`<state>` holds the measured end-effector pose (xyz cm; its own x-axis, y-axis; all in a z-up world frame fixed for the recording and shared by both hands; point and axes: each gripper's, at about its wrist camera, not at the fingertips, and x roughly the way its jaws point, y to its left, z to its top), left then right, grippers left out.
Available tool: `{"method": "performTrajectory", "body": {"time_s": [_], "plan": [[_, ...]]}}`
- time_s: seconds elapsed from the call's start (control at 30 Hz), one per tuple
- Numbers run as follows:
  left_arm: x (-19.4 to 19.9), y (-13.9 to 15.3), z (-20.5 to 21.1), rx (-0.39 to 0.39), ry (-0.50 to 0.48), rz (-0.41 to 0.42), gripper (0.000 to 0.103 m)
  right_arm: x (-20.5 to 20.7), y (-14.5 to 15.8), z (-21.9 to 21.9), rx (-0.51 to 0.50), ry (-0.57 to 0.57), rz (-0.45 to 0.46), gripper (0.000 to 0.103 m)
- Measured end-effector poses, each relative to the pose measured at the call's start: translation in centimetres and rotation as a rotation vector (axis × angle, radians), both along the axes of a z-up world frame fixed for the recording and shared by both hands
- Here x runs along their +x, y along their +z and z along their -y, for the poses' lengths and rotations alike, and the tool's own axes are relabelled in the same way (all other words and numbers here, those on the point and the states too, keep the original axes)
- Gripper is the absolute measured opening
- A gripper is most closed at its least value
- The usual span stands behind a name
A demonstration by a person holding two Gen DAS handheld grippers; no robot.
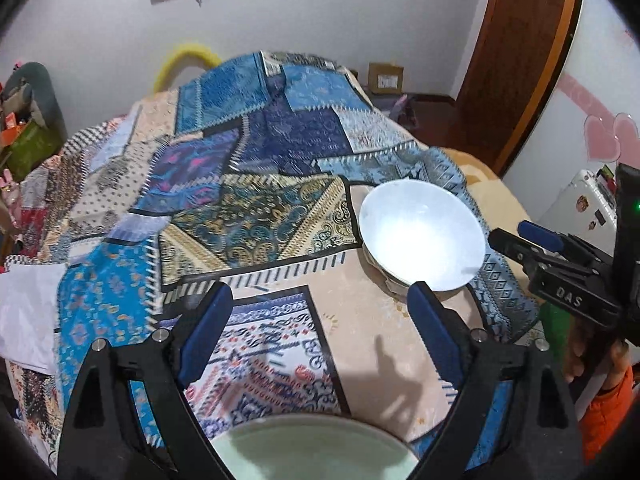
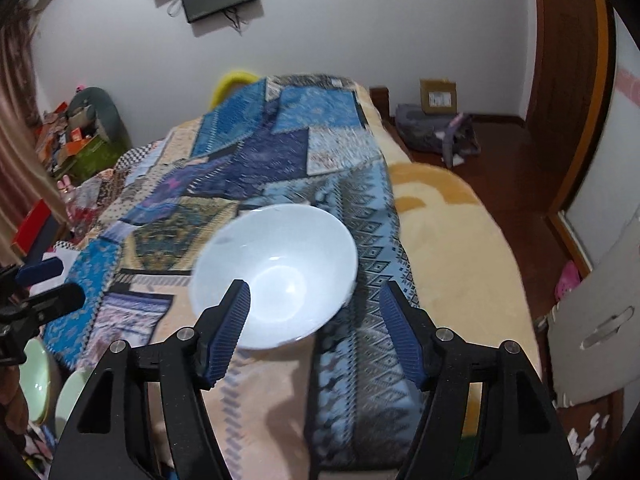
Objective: Organize plates and bowls
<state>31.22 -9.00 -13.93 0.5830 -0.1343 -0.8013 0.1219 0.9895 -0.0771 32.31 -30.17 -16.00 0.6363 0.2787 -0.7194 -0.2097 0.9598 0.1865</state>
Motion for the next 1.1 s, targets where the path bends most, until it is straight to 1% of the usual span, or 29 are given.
{"method": "performTrajectory", "body": {"time_s": [0.1,0.13,0.2,0.23,0.4,0.47,0.53,0.63,0.67,0.77,0.83,0.87,0.93,0.97,1.0,1.03,1.07,1.1], "plan": [[1.6,-1.5,0.5,-0.009,-0.009,-0.033,0.090,1.5,-1.3,0.3,0.000,-0.002,-0.035,0.043],[2.0,-1.9,0.6,-0.013,-0.011,-0.042,0.090,2.1,-1.7,0.4,0.005,-0.001,-0.046,0.042],[2.9,-2.9,0.8,-0.030,-0.015,-0.065,0.090,3.1,-2.5,0.6,0.018,0.003,-0.072,0.034],[3.3,-3.2,0.9,-0.038,-0.016,-0.072,0.090,3.6,-2.8,0.6,0.024,0.007,-0.082,0.032],[5.1,-4.5,1.5,-0.060,-0.022,-0.097,0.089,5.1,-3.9,0.7,0.035,0.030,-0.111,0.019],[5.7,-5.0,1.8,-0.066,-0.025,-0.110,0.087,5.5,-4.4,0.5,0.043,0.048,-0.130,0.012],[6.4,-5.5,2.3,-0.059,-0.029,-0.126,0.079,5.6,-4.7,0.2,0.041,0.062,-0.134,0.012],[7.4,-6.4,2.8,-0.052,-0.033,-0.150,0.073,5.3,-4.6,-0.3,0.026,0.091,-0.115,0.012],[7.6,-6.7,2.8,-0.055,-0.031,-0.159,0.072,5.2,-4.6,-0.4,0.029,0.102,-0.116,0.013],[8.2,-7.7,2.7,-0.067,-0.021,-0.199,0.064,5.1,-4.6,-1.2,0.024,0.143,-0.116,0.013],[8.6,-8.6,2.7,-0.078,-0.021,-0.238,0.057,4.8,-4.7,-1.6,0.024,0.165,-0.117,0.013],[8.7,-9.0,2.7,-0.089,-0.025,-0.254,0.055,4.7,-4.7,-1.7,0.026,0.174,-0.119,0.013],[8.6,-9.7,2.6,-0.109,-0.031,-0.284,0.039,4.6,-4.8,-2.0,0.029,0.184,-0.122,0.013],[8.6,-9.9,2.6,-0.100,-0.032,-0.283,0.038,4.6,-4.8,-2.1,0.029,0.188,-0.123,0.013],[8.4,-9.9,2.8,-0.090,-0.040,-0.272,0.032,4.6,-4.8,-2.2,0.032,0.189,-0.124,0.013],[8.4,-9.8,3.0,-0.092,-0.055,-0.273,0.022,4.6,-4.8,-2.3,0.036,0.191,-0.125,0.013],[8.2,-9.8,3.2,-0.099,-0.072,-0.281,0.021,4.5,-4.7,-2.5,0.039,0.195,-0.125,0.013],[8.0,-9.7,3.3,-0.087,-0.062,-0.278,0.021,4.5,-4.7,-2.6,0.036,0.196,-0.125,0.013]]}}
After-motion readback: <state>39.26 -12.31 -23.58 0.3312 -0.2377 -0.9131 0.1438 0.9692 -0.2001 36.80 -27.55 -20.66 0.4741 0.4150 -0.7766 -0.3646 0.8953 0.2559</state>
